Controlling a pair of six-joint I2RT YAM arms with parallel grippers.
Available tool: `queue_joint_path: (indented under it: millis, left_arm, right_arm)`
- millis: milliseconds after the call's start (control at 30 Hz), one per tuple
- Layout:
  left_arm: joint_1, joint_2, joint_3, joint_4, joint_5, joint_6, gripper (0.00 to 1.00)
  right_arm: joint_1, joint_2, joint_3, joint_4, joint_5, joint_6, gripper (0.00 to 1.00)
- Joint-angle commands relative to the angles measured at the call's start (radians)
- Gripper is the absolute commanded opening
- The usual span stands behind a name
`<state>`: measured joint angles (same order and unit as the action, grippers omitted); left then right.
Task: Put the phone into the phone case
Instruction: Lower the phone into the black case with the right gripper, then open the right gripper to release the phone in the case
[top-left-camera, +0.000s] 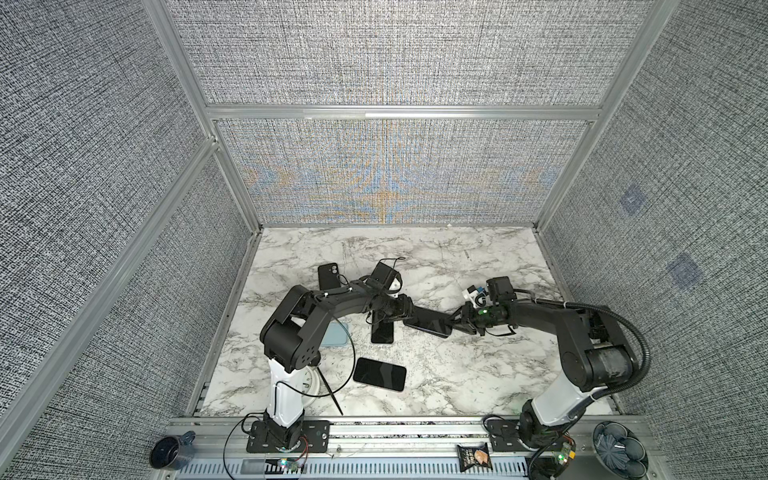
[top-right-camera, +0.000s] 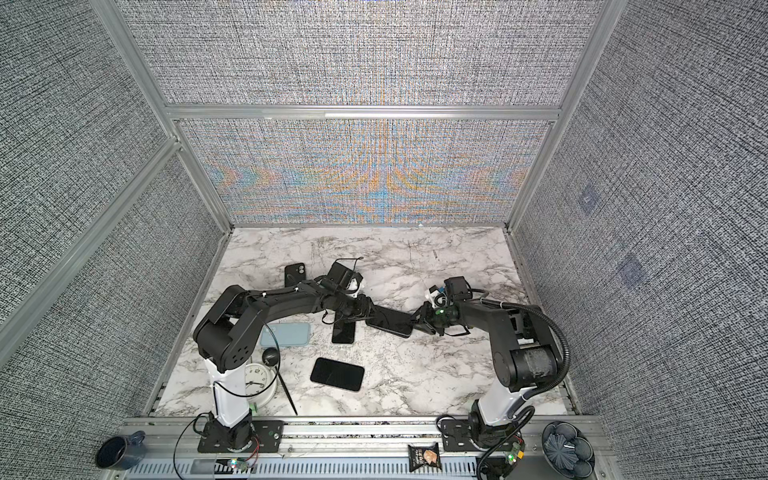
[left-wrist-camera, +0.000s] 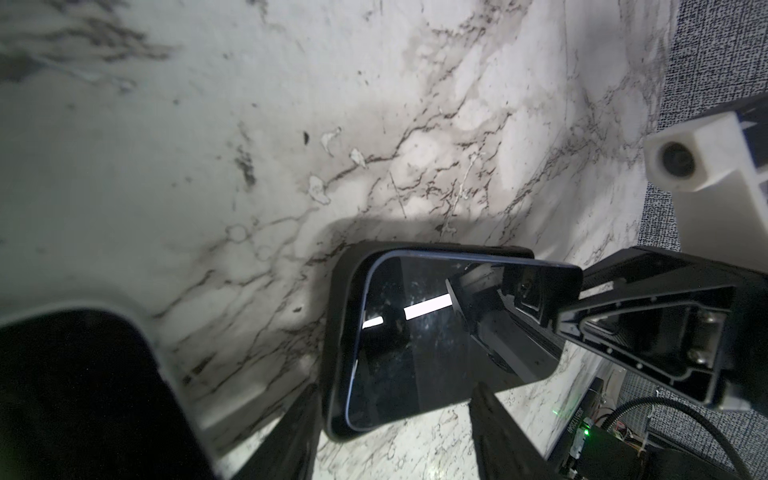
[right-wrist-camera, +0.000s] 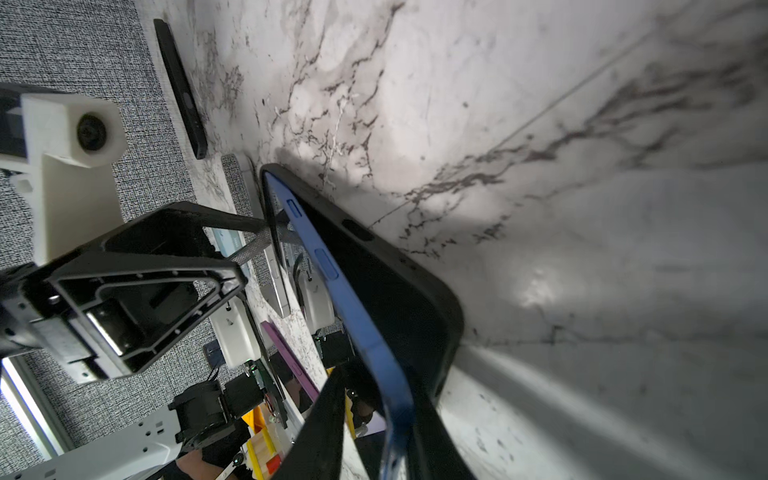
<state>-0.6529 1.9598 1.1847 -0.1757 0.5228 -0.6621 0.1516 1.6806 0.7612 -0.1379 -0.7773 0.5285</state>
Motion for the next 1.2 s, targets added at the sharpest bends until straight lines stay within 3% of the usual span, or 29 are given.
queue_joint_path:
  millis: [0, 767, 1167]
  left_arm:
    - [0.001, -0.008, -0.004, 0.023, 0.005, -0.002, 0.58]
    - [-0.001, -0.034, -0.04, 0.052, 0.006, -0.017, 0.57]
    - [0.0, -0.038, -0.026, 0.001, -0.013, 0.026, 0.59]
  right_arm:
    - [0.015, 0.004, 0.017, -0.036, 0.026, -0.025, 0.29]
    - [0.081, 0.03, 0.107, -0.183, 0.163, -0.092, 0.35]
    - [0.129, -0.009, 0.18, -0.315, 0.323, -0.149, 0.54]
